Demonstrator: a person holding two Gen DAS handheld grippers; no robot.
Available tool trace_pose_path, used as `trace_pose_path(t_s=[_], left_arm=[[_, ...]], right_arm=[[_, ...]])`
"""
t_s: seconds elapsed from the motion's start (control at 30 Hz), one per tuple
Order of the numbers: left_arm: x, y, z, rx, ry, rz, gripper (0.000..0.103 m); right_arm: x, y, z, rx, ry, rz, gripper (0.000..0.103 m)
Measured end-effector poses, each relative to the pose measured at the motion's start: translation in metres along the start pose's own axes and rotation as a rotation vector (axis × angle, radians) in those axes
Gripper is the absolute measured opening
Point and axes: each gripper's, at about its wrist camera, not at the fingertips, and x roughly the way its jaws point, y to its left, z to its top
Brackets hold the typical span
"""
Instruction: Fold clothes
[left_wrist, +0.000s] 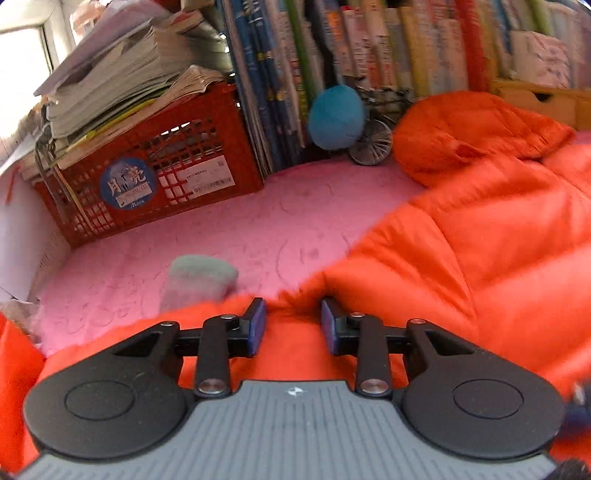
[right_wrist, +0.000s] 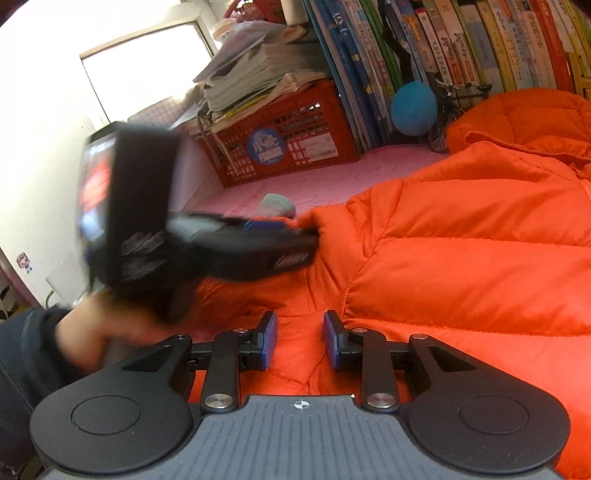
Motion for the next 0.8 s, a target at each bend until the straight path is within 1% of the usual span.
trace_pose_path(t_s=[0.03, 0.1, 0.13, 0.2, 0.23, 0.3, 0.33, 0.4, 0.47, 0.5, 0.53, 0.57, 0.6, 0.63, 0.7, 0.73, 0.77, 0.8], left_arm=[[0.004, 0.002, 0.004, -0.014, 0.007, -0.008, 0.032], [0.012, 0.007, 0.011, -0.027, 0.022, -0.019, 0.036], [0.014, 0.009, 0.014, -0.025, 0.033, -0.024, 0.040], [0.015, 0.013, 0.023, -0.027, 0.063, -0.041, 0.040], [0.012, 0.016, 0.025, -0.038, 0.063, -0.052, 0.039], [-0.003, 0.020, 0.023, -0.068, 0.030, -0.079, 0.037], [-0.015, 0.021, 0.020, -0.061, 0.001, -0.099, 0.037], [-0.039, 0.016, 0.009, -0.021, -0.045, -0.143, 0.038], [-0.050, 0.005, -0.004, 0.047, -0.037, -0.171, 0.038], [-0.050, -0.002, -0.009, 0.097, -0.023, -0.172, 0.038], [-0.043, -0.009, -0.013, 0.143, -0.008, -0.142, 0.038], [-0.034, -0.014, -0.016, 0.184, 0.006, -0.094, 0.039], [-0.024, -0.016, -0.018, 0.198, 0.010, -0.054, 0.039], [-0.013, -0.013, -0.016, 0.169, 0.006, -0.032, 0.040], [0.008, -0.001, -0.004, 0.052, 0.019, -0.013, 0.042], [0.017, 0.003, 0.002, 0.002, 0.031, -0.003, 0.050], [0.025, 0.007, 0.009, -0.049, 0.043, 0.007, 0.052], [0.029, 0.008, 0.014, -0.073, 0.055, 0.012, 0.052]], right_arm=[[0.000, 0.001, 0.000, -0.003, 0.000, 0.001, 0.031], [0.000, 0.002, 0.000, -0.007, -0.002, 0.001, 0.031], [-0.003, 0.002, 0.000, -0.001, -0.016, -0.003, 0.031], [-0.016, -0.001, 0.001, 0.033, -0.053, -0.018, 0.032], [-0.028, -0.003, 0.002, 0.047, -0.068, -0.030, 0.032], [-0.052, -0.010, 0.002, 0.054, -0.095, -0.066, 0.035], [-0.063, -0.015, 0.002, 0.055, -0.108, -0.088, 0.038], [-0.076, -0.022, 0.001, 0.059, -0.117, -0.123, 0.040], [-0.079, -0.024, 0.000, 0.056, -0.108, -0.138, 0.041], [-0.074, -0.021, -0.003, 0.038, -0.099, -0.137, 0.041], [-0.069, -0.018, -0.005, 0.022, -0.090, -0.137, 0.041], [-0.062, -0.016, -0.009, 0.011, -0.078, -0.138, 0.042], [-0.058, -0.015, -0.012, 0.010, -0.072, -0.137, 0.042], [-0.055, -0.014, -0.015, 0.008, -0.068, -0.137, 0.043], [-0.053, -0.015, -0.019, 0.007, -0.070, -0.139, 0.043], [-0.054, -0.017, -0.021, 0.012, -0.069, -0.135, 0.044], [-0.054, -0.019, -0.022, 0.017, -0.067, -0.132, 0.044], [-0.053, -0.019, -0.022, 0.019, -0.067, -0.133, 0.044]])
